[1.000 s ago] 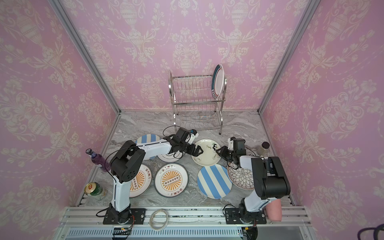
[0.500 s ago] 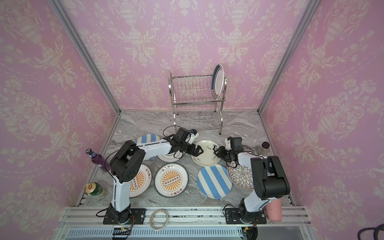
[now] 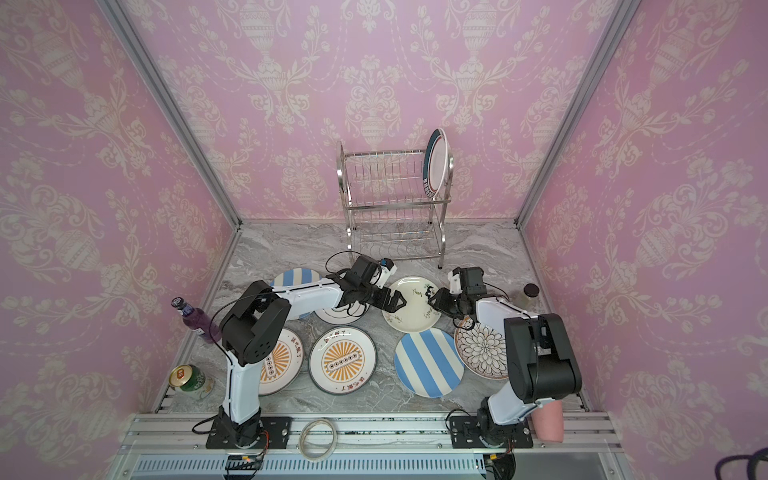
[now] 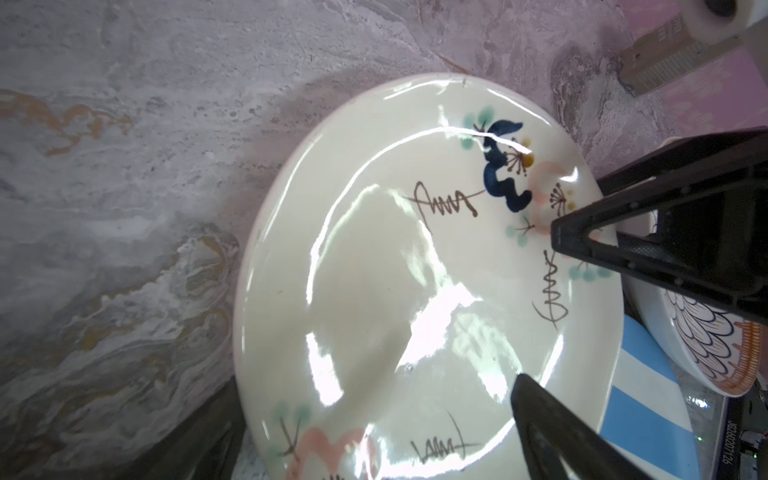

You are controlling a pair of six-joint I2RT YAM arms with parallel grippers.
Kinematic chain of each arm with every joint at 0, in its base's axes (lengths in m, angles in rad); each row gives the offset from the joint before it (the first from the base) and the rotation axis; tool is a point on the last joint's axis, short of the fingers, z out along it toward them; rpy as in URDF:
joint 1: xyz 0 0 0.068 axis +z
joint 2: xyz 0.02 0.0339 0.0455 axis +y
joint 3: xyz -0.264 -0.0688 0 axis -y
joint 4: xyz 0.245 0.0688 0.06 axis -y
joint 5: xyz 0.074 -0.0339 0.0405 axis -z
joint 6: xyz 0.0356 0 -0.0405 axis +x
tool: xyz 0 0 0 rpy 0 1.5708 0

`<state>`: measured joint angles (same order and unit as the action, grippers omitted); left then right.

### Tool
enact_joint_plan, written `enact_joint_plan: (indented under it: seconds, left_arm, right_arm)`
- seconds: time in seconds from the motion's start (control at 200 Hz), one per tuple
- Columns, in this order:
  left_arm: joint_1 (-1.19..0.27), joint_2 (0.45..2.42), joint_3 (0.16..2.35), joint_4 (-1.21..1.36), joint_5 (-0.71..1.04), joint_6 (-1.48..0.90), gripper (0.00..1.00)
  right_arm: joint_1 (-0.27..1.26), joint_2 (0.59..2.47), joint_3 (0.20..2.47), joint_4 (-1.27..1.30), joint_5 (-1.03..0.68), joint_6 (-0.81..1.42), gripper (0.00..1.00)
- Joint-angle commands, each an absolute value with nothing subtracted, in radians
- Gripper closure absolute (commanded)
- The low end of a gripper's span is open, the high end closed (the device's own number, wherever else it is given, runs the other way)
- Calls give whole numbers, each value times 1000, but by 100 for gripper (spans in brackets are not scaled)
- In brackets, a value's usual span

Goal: Load the plates into the dish rack

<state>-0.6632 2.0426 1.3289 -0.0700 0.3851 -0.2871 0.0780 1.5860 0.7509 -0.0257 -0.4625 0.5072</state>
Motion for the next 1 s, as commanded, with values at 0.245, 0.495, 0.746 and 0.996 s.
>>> enact_joint_plan:
  seconds: [0.245,0.495,0.746,0.996]
  left_arm:
    - [-684,2033,1348,-14,448,-284,1]
    - [-682,2028,1345,-21,431,-275,1]
    - [-681,2006,1345,-15,432,-276,1]
    - [-674,1910,1367,-84,384,-285,1]
  right_arm:
    - [89,1544,712,211,-609,628,74]
    - [82,1440,704,119,-553,605,81]
    - [83,1358,701,48,-472,591,90]
    - [98,1280,790,-204,-336,449,97]
